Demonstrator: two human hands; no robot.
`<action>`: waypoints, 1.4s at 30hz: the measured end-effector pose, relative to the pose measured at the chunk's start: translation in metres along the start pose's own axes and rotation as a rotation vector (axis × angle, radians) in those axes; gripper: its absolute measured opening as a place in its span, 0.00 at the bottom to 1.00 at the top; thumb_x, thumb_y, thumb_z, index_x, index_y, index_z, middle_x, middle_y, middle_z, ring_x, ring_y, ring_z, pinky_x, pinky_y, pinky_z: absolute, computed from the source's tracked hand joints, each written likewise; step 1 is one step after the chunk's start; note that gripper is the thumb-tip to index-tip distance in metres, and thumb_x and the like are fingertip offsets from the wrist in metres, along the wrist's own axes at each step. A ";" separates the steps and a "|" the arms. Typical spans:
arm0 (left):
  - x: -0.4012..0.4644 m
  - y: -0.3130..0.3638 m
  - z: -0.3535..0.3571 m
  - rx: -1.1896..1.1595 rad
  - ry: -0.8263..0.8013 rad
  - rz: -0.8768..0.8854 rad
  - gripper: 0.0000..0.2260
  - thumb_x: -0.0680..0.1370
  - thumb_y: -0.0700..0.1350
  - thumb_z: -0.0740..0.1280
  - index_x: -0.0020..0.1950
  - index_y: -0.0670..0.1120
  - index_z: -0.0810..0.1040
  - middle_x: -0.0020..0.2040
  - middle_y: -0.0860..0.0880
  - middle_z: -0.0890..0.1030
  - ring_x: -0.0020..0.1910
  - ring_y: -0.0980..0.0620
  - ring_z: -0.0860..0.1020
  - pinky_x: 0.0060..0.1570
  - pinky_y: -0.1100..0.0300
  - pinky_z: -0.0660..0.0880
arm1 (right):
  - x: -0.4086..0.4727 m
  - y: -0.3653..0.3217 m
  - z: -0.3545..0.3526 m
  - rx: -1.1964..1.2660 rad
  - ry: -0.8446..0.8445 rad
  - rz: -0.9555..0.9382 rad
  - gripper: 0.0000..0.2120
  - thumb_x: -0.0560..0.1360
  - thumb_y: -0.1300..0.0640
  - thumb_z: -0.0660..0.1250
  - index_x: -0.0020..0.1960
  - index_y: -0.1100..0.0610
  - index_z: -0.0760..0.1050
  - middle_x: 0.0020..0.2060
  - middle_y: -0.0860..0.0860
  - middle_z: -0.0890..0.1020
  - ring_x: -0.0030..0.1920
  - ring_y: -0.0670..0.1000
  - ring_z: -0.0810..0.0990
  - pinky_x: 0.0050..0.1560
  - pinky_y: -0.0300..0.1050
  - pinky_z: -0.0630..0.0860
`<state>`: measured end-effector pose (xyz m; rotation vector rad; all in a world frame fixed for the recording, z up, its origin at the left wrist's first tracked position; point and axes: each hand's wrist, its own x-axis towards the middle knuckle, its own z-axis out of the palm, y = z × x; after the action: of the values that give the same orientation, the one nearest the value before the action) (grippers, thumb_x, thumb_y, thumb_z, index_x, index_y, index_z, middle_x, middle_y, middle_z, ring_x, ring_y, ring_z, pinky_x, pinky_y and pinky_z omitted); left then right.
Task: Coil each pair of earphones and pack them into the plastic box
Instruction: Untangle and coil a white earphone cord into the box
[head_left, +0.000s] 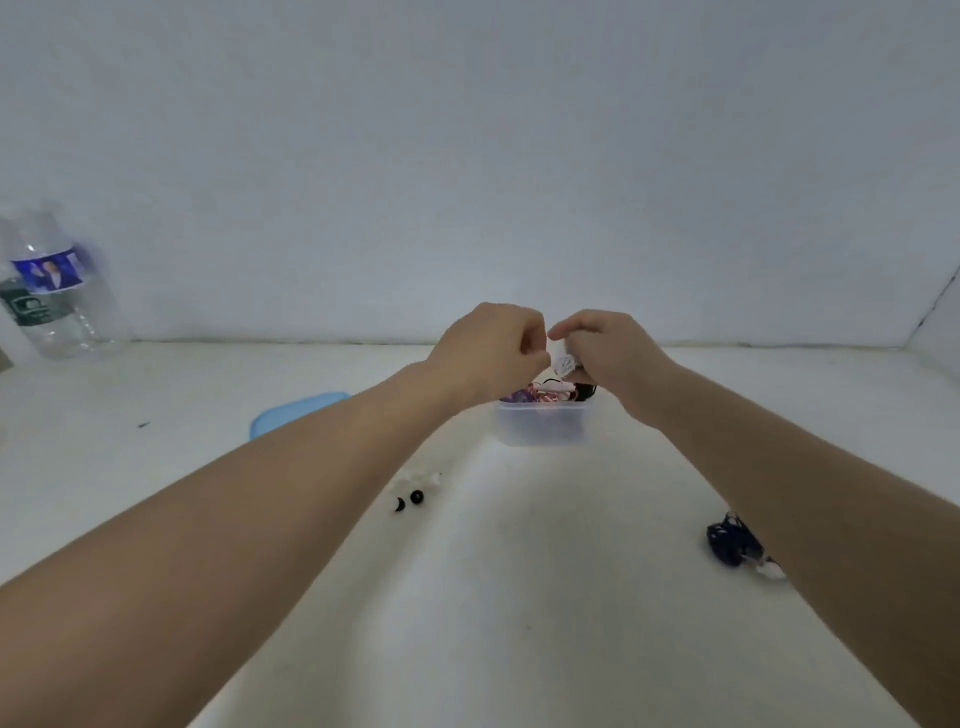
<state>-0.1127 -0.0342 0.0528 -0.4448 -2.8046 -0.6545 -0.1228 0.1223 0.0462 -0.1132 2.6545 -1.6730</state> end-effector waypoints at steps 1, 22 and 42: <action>0.005 -0.001 0.003 0.044 -0.043 -0.008 0.05 0.76 0.45 0.66 0.47 0.50 0.82 0.46 0.53 0.83 0.48 0.50 0.80 0.49 0.52 0.79 | 0.006 0.001 -0.001 -0.063 -0.016 0.028 0.18 0.76 0.66 0.54 0.47 0.52 0.81 0.37 0.51 0.77 0.42 0.56 0.79 0.59 0.59 0.80; -0.030 0.102 0.046 0.221 -0.272 0.288 0.02 0.81 0.50 0.62 0.49 0.53 0.72 0.45 0.54 0.74 0.49 0.52 0.71 0.49 0.54 0.74 | -0.073 0.033 -0.127 -1.112 -0.415 0.193 0.19 0.69 0.66 0.68 0.55 0.47 0.78 0.54 0.48 0.81 0.53 0.52 0.81 0.52 0.47 0.80; -0.066 0.131 0.042 0.024 -0.470 0.044 0.23 0.81 0.53 0.66 0.74 0.50 0.67 0.64 0.51 0.77 0.56 0.50 0.74 0.57 0.56 0.73 | -0.105 0.041 -0.159 -1.042 -0.179 -0.096 0.09 0.72 0.63 0.64 0.36 0.52 0.68 0.37 0.49 0.75 0.41 0.55 0.73 0.38 0.45 0.68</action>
<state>-0.0133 0.0810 0.0482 -0.7384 -3.2221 -0.5665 -0.0273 0.2899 0.0746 -0.3570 3.0577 -0.1122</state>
